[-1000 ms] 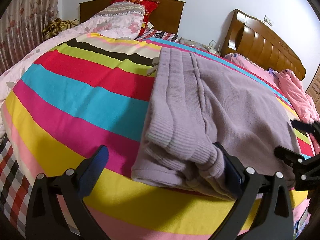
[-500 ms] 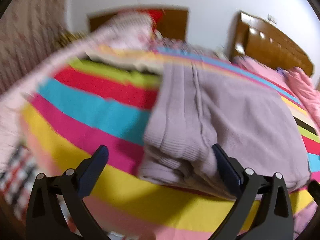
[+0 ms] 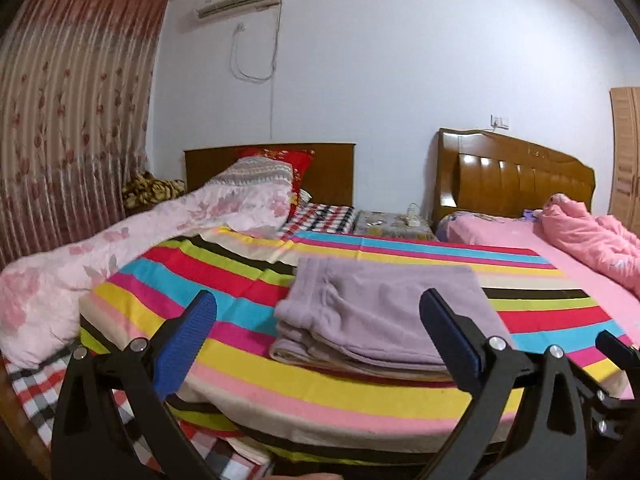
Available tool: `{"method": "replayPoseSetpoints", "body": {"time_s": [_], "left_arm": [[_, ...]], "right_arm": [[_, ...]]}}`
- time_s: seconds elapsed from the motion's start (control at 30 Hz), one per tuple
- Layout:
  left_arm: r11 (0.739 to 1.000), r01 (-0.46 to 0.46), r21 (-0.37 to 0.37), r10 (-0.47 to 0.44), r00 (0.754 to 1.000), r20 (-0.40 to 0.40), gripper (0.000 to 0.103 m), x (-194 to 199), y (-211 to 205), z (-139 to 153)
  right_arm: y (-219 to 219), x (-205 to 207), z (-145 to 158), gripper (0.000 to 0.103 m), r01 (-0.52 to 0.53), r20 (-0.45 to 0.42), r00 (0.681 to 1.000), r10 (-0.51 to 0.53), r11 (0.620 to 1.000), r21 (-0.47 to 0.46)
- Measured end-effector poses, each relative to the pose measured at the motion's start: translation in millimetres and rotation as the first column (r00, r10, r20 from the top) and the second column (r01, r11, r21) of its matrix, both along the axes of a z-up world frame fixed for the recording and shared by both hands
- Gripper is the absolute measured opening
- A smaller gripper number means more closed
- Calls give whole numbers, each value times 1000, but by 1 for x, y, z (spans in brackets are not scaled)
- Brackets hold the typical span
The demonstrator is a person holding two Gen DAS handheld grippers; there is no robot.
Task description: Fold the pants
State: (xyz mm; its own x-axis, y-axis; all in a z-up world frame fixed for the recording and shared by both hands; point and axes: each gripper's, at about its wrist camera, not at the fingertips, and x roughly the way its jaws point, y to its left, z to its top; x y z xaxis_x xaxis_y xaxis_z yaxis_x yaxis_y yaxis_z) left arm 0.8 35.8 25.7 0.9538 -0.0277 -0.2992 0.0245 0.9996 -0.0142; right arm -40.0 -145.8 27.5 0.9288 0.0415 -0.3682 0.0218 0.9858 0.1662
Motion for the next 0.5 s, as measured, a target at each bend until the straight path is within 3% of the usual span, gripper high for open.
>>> {"method": "replayPoseSetpoints", "body": {"time_s": [0.2, 0.5], "left_arm": [[999, -11, 44, 13, 999, -32, 101, 5, -9, -14], [996, 25, 87, -20, 998, -64, 101, 6, -17, -27]], "right_arm": [[-4, -1, -8, 98, 57, 12, 998, -57, 998, -22], [-2, 2, -16, 98, 60, -9, 998, -61, 998, -31]]}}
